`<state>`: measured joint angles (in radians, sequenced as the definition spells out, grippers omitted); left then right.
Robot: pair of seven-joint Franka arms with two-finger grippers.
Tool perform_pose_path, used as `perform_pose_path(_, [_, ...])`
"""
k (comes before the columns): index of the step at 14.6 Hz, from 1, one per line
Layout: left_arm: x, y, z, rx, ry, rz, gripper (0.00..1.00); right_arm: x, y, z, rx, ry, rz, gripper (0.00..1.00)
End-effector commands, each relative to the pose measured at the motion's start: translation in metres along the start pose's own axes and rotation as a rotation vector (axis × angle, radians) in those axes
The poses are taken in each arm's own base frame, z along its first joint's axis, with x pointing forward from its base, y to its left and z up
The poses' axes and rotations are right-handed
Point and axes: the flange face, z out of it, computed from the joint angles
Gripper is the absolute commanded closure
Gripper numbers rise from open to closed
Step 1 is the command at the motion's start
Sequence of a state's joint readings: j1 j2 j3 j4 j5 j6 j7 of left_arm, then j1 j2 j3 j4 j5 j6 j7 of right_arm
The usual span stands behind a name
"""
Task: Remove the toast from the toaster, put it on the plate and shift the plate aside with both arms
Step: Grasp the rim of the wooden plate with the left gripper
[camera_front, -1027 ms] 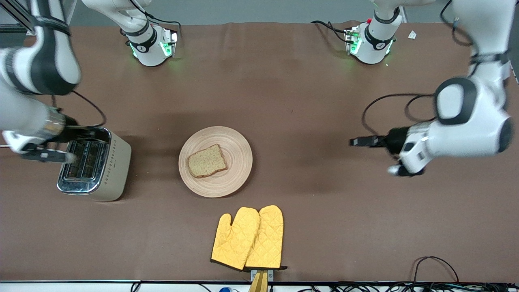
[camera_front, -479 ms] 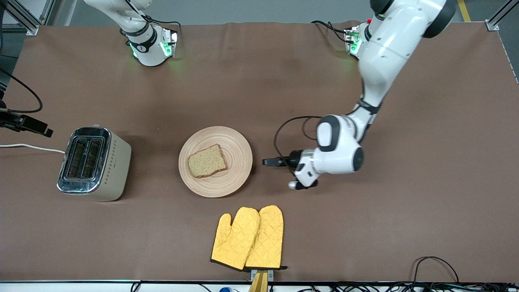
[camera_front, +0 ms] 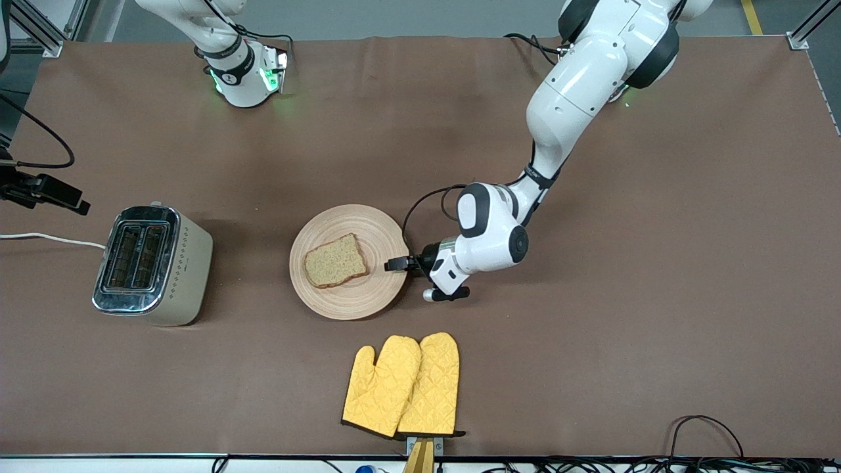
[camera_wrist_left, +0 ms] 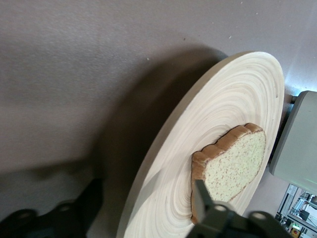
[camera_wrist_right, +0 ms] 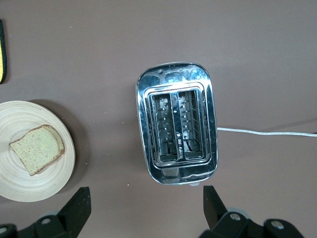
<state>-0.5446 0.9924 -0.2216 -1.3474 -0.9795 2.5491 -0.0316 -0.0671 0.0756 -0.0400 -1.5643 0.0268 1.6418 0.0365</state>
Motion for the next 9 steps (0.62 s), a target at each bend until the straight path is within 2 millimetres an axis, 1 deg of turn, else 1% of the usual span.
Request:
perform_pose_path(1, [0.002,0.005,0.001,-0.018,0.017,0.067,0.83,0.000,-0.003,-0.002,-0.004,0.027,-0.006,0.00])
perform_pose_path(2, [0.002,0.004,0.001,-0.017,0.017,0.093,0.93,0.001,-0.004,-0.003,0.006,0.038,-0.005,0.00])
perform_pose_path(3, [0.005,0.003,-0.002,-0.020,0.021,0.111,0.98,0.001,-0.007,-0.002,0.027,0.037,-0.006,0.00])
perform_pose_path(4, [0.009,0.003,-0.007,-0.025,0.029,0.125,0.99,0.001,-0.011,-0.002,0.033,0.038,-0.013,0.00])
perform_pose_path(5, [0.010,0.005,-0.012,-0.027,0.034,0.137,1.00,0.001,-0.021,-0.002,0.034,0.040,-0.031,0.00])
perform_pose_path(6, [0.016,0.002,-0.024,-0.029,0.036,0.137,1.00,0.001,-0.024,-0.001,0.034,0.042,-0.036,0.00])
perform_pose_path(8, [0.020,0.005,-0.055,-0.041,-0.004,0.134,1.00,0.000,-0.031,0.004,0.034,0.040,-0.047,0.00])
perform_pose_path(9, [0.030,0.001,-0.082,-0.057,-0.048,0.144,1.00,0.000,-0.040,0.008,0.035,0.041,-0.062,0.00])
